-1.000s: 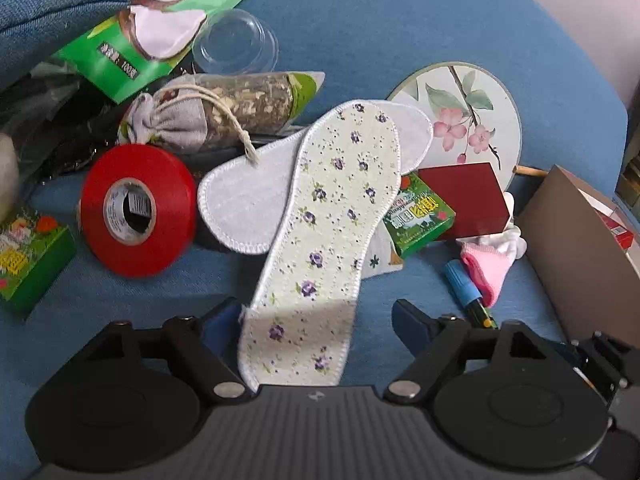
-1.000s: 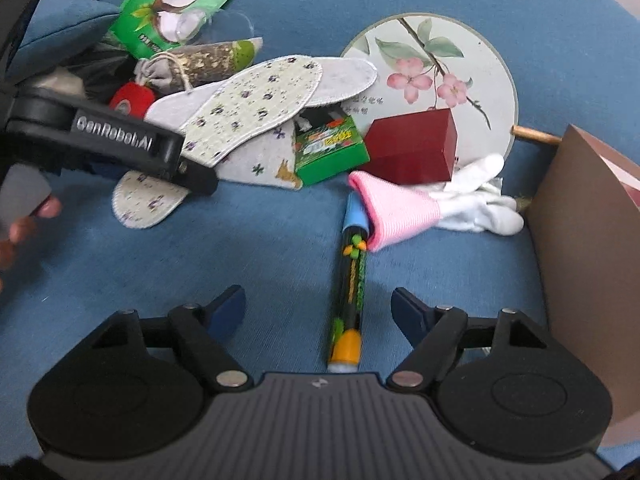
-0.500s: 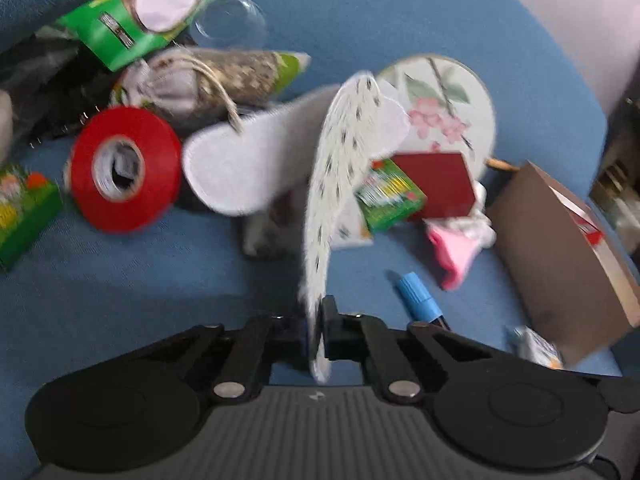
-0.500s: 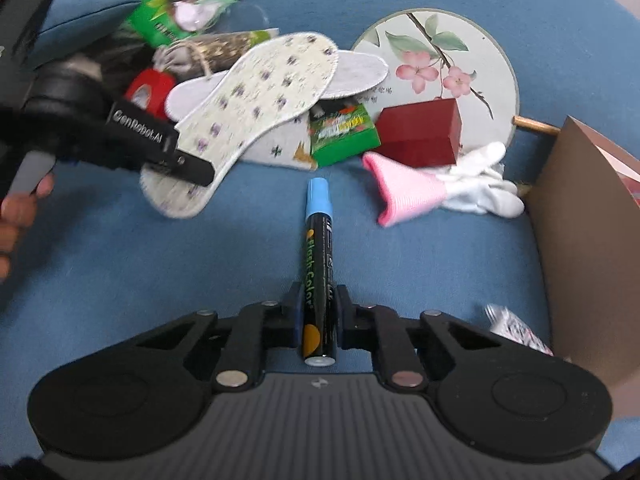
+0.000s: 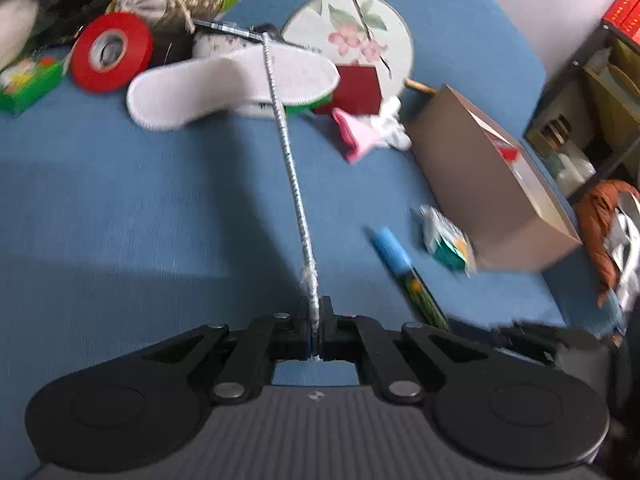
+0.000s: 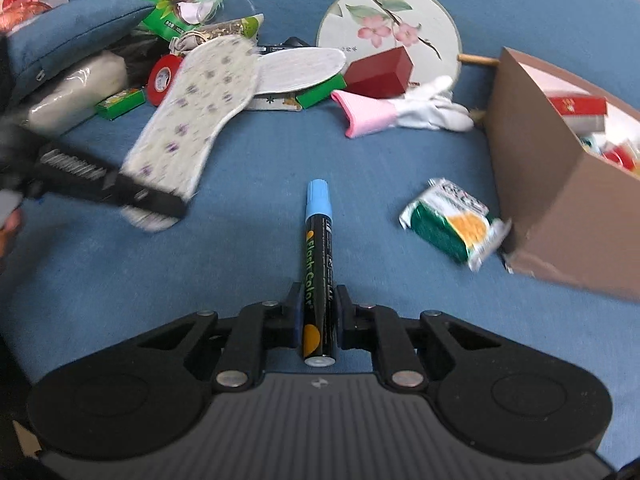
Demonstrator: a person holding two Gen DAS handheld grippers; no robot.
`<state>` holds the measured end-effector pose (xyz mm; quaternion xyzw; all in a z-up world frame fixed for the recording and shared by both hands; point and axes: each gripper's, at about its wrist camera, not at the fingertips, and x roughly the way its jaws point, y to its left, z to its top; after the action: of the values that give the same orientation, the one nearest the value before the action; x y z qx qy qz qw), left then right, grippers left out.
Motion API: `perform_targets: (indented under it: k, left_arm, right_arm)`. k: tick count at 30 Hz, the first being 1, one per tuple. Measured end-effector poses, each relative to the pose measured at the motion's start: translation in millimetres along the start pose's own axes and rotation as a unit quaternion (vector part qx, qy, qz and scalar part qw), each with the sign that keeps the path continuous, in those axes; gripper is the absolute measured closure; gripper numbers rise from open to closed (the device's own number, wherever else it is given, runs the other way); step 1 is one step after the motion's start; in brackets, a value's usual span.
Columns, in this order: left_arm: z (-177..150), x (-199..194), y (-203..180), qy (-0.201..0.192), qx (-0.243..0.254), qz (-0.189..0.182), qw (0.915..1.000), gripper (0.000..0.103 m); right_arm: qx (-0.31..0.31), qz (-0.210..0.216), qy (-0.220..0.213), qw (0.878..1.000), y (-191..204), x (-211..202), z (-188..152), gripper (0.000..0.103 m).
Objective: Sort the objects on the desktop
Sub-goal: 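Grasp the flowered insole with the left tool while the right tool grasps the marker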
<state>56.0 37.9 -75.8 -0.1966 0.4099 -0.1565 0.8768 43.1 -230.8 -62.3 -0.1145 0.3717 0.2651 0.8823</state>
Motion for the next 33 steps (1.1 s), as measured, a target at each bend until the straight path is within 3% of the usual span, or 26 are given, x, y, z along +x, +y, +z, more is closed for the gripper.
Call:
perform_targets:
  k: [5, 6, 7, 9, 10, 13, 17, 22, 27, 29, 31, 32, 33]
  left_arm:
    - [-9.0, -10.4, 0.9, -0.009, 0.002, 0.017, 0.9998, 0.096]
    - [-6.1, -8.9, 1.3, -0.009, -0.001, 0.021, 0.9997, 0.091]
    - [-3.0, -7.2, 1.7, -0.011, -0.006, 0.023, 0.9996, 0.078]
    - [3.8, -3.6, 2.2, -0.021, -0.011, 0.026, 0.9994, 0.063]
    - [6.9, -1.0, 1.1, -0.025, -0.009, 0.03, 0.9992, 0.059]
    - [14.9, 7.9, -1.6, -0.032, -0.005, 0.042, 0.9986, 0.053]
    - [26.4, 17.3, -0.9, -0.037, -0.005, 0.048, 0.9981, 0.044]
    - [35.4, 22.0, 5.3, -0.044, -0.041, 0.037, 0.9975, 0.029]
    - [47.5, 28.6, 17.8, -0.058, -0.085, 0.037, 0.994, 0.033]
    - [52.3, 30.7, 21.3, -0.058, -0.097, 0.045, 0.9925, 0.044]
    - [55.6, 33.7, 21.8, -0.056, -0.095, 0.071, 0.9913, 0.077]
    - [56.6, 35.3, 21.9, -0.053, -0.091, 0.084, 0.9909, 0.085]
    - [56.8, 35.9, 21.7, -0.051, -0.088, 0.089, 0.9908, 0.085]
  right_arm:
    - [0.012, -0.001, -0.008, 1.0, 0.4, -4.3, -6.5, 0.089]
    - [0.014, -0.002, -0.008, 1.0, 0.9, -3.9, -6.0, 0.089]
    - [0.016, -0.003, -0.008, 1.0, 1.6, -3.2, -4.9, 0.088]
    - [0.018, -0.002, -0.008, 1.0, 0.3, -2.1, -2.8, 0.087]
    - [0.02, -0.002, -0.007, 1.0, 0.0, -1.6, -2.4, 0.087]
    - [0.027, -0.002, -0.005, 1.0, -1.8, 0.7, -0.5, 0.083]
    - [0.032, -0.018, 0.0, 0.999, -4.3, 5.3, 3.9, 0.065]
    - [0.042, -0.016, 0.002, 0.999, -8.4, 11.0, 8.9, 0.064]
    - [0.037, -0.021, 0.001, 0.999, -5.9, 17.8, 15.0, 0.064]
    - [0.037, -0.021, 0.001, 0.999, -5.3, 18.6, 15.0, 0.064]
    - [0.035, -0.021, 0.0, 0.999, -4.5, 19.8, 15.0, 0.064]
    - [0.034, -0.022, 0.0, 0.999, -3.9, 20.7, 15.8, 0.064]
    - [0.032, -0.022, 0.0, 0.999, -3.3, 21.8, 16.7, 0.064]
